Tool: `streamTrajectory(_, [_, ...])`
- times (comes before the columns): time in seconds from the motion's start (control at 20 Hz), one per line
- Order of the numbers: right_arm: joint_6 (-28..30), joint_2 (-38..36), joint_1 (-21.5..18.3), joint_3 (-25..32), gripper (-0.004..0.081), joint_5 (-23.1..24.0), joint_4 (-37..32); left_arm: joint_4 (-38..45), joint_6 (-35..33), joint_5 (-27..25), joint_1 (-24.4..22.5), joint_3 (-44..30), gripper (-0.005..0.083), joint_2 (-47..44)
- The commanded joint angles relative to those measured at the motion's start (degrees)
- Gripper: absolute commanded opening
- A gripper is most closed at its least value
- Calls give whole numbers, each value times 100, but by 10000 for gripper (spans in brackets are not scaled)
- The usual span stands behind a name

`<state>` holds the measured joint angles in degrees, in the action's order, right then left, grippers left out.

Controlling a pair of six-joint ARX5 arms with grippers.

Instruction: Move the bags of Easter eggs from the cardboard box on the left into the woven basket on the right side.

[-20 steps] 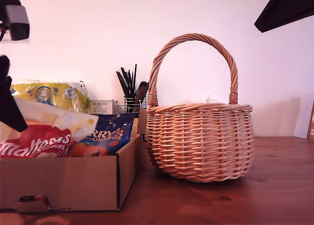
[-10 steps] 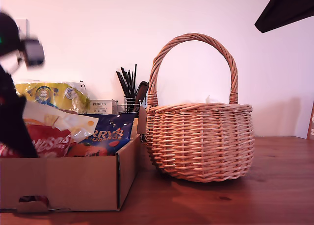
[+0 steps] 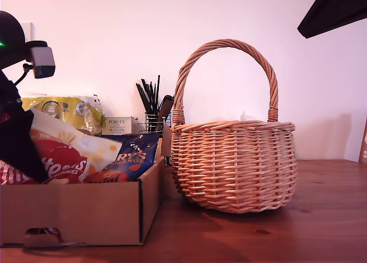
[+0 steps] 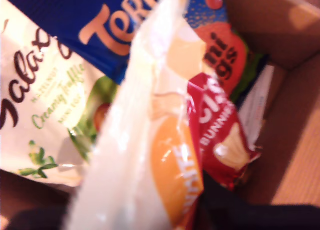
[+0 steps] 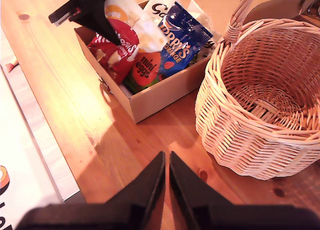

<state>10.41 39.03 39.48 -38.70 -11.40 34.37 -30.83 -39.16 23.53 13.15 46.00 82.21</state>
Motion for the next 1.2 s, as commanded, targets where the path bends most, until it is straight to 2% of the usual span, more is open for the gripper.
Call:
streamTrajectory(0.0, [11,-24,26,-2,-12,-7,-26,0,-13,-39,13,9,-16,26])
streamTrajectory(0.45, [11,-24,26,-2,-12,-7,-26,-1801,15,-28,15,1665,-16,17])
streamTrajectory(0.55, [11,-24,26,-2,-12,-4,-31,-2046,90,199,37,2006,-16,17])
streamTrajectory(0.75, [11,-24,26,-2,-12,-4,-28,-2100,385,997,74,2420,-20,17])
streamTrajectory(0.95, [11,-24,24,-2,-12,-4,-42,-1864,815,2662,105,2527,-20,17])
streamTrajectory(1.05, [15,-24,24,-2,-12,-2,-70,-1333,1104,3281,337,2527,-20,17])
streamTrajectory(1.15, [15,-24,20,-2,-12,31,-61,-487,1397,3331,743,2527,-20,20])
